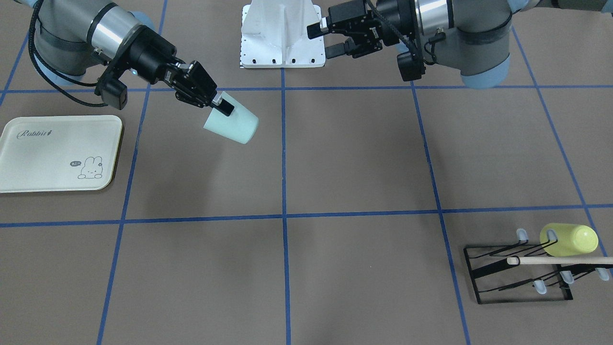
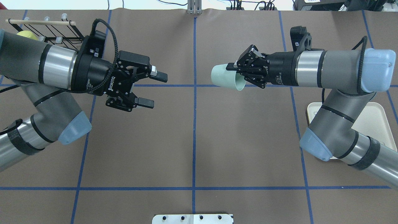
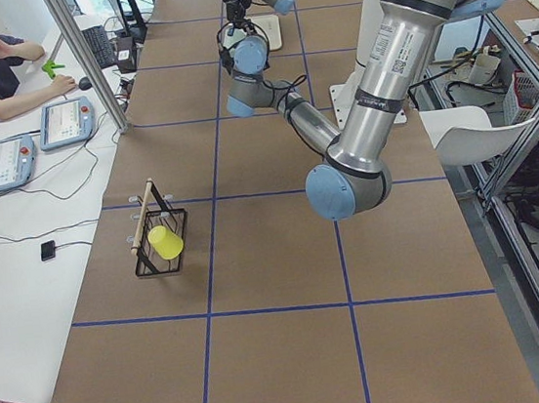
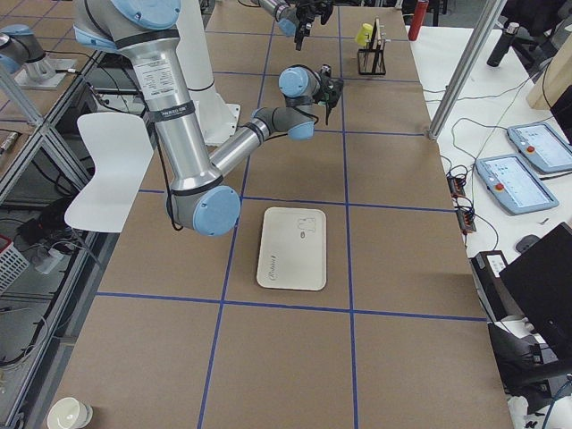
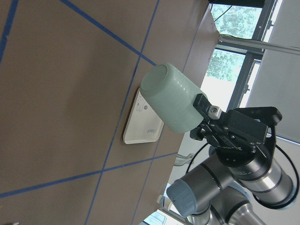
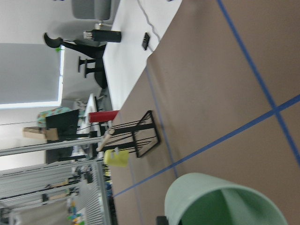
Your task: Left arm grabs green cup and hands to right arm on tray
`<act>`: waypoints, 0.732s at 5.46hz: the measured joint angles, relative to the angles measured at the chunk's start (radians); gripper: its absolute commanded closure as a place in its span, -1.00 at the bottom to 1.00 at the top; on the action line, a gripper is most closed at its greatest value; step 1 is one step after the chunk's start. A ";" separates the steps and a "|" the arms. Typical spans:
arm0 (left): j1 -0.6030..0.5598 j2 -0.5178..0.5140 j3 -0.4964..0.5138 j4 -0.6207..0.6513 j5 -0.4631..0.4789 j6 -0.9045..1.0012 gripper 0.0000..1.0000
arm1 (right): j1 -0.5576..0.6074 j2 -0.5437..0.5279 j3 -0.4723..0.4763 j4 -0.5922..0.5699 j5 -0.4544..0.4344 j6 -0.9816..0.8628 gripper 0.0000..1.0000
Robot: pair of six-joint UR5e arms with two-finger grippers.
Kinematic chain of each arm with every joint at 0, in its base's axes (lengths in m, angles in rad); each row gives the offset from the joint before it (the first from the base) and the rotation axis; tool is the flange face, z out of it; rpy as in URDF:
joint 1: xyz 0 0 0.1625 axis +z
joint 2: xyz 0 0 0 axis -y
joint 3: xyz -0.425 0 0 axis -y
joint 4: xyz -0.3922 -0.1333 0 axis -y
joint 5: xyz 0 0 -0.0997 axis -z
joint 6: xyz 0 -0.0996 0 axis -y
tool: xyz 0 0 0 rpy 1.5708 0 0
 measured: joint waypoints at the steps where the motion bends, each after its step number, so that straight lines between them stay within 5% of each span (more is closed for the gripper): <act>1: -0.007 0.048 0.011 0.057 0.005 0.166 -1.00 | 0.033 0.010 0.005 -0.185 0.069 -0.091 1.00; 4: -0.114 0.155 0.006 0.378 0.012 0.685 -1.00 | 0.205 0.003 0.065 -0.614 0.279 -0.411 1.00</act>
